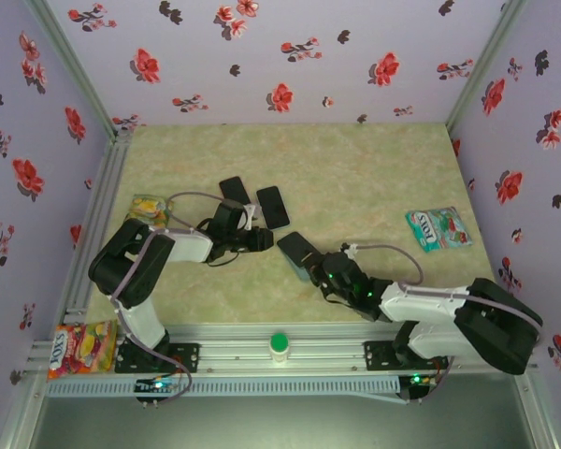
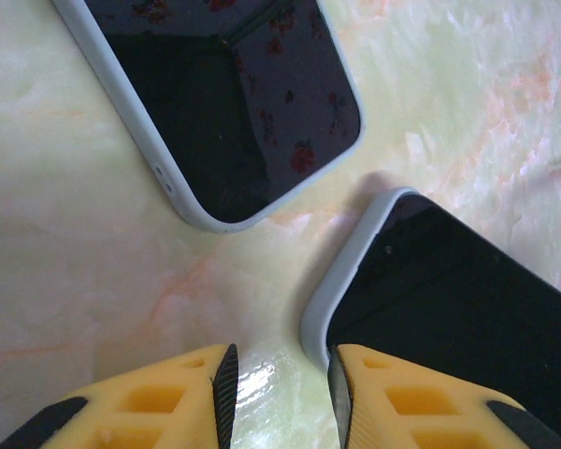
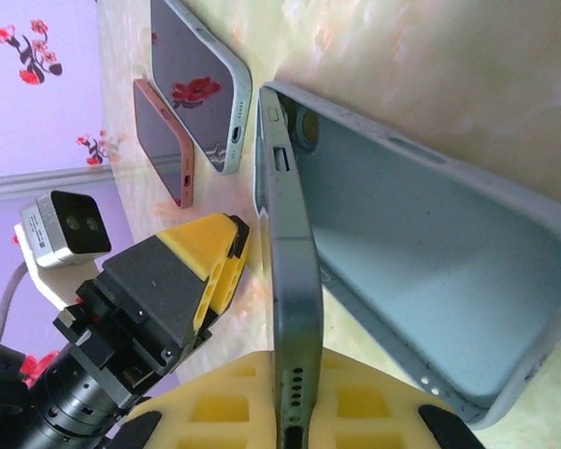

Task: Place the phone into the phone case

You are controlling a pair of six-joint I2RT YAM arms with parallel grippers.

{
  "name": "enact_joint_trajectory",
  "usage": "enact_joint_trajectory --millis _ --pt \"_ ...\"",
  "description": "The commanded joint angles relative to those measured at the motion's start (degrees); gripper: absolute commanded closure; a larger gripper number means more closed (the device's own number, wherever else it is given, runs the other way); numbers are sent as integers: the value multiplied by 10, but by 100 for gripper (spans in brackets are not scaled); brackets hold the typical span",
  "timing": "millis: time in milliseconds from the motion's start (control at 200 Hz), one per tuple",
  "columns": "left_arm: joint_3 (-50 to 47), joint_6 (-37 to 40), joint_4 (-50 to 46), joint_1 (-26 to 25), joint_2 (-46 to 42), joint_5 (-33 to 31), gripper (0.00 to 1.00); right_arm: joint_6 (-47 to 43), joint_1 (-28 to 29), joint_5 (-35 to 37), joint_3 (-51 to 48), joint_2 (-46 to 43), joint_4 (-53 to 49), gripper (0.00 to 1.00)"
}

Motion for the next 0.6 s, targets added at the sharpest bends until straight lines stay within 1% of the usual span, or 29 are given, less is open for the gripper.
enact_joint_trajectory --millis 0,220,410,505,595 --pt "1 21 -10 -4 -6 -16 64 -45 -4 -52 14 32 -63 100" --pt "-8 26 -28 -4 -31 -33 64 -79 -5 -91 35 52 -81 100" --pt "-26 19 -31 -4 -64 -47 64 -98 -5 -116 46 57 -118 100" --pt "-32 17 -32 -4 -78 -53 64 -95 -4 -125 42 60 -116 100" --pt "-30 20 -39 -5 -84 -58 64 -71 -4 -121 23 59 -93 100"
